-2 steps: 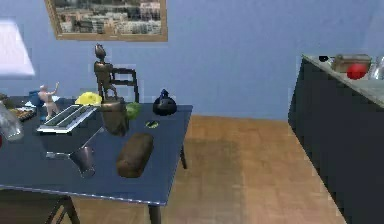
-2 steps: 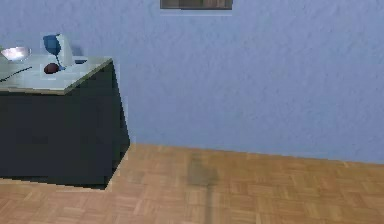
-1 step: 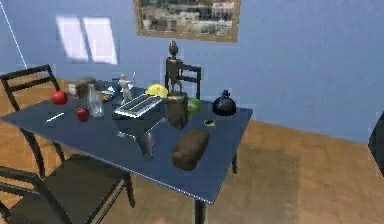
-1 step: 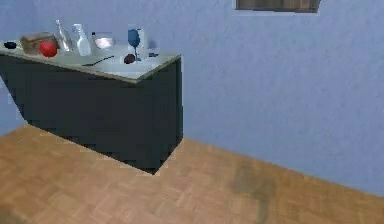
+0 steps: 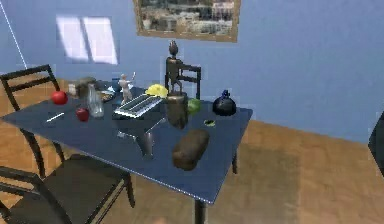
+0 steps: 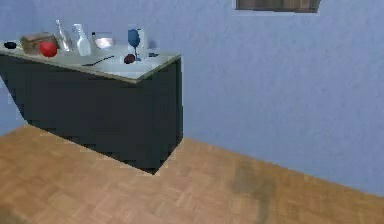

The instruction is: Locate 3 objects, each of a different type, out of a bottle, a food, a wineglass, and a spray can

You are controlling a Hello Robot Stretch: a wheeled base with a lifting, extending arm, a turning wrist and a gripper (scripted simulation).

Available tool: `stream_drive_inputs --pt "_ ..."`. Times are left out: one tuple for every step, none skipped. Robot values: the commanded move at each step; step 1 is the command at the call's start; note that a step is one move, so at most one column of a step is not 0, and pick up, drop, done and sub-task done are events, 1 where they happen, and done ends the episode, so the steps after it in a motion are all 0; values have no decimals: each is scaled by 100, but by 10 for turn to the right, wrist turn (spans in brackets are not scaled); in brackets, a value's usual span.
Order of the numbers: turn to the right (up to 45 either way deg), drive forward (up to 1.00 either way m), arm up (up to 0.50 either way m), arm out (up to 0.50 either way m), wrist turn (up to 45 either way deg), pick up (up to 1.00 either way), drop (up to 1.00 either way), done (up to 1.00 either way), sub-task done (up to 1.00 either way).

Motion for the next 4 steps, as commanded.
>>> stream_drive_inputs --pt "450 0 0 0 0 0 0 0 0" --pt "450 0 0 0 0 0 0 0 0" --pt "60 0 0 0 0 0 0 0 0" --pt "0 75 0 0 0 0 0 0 0"
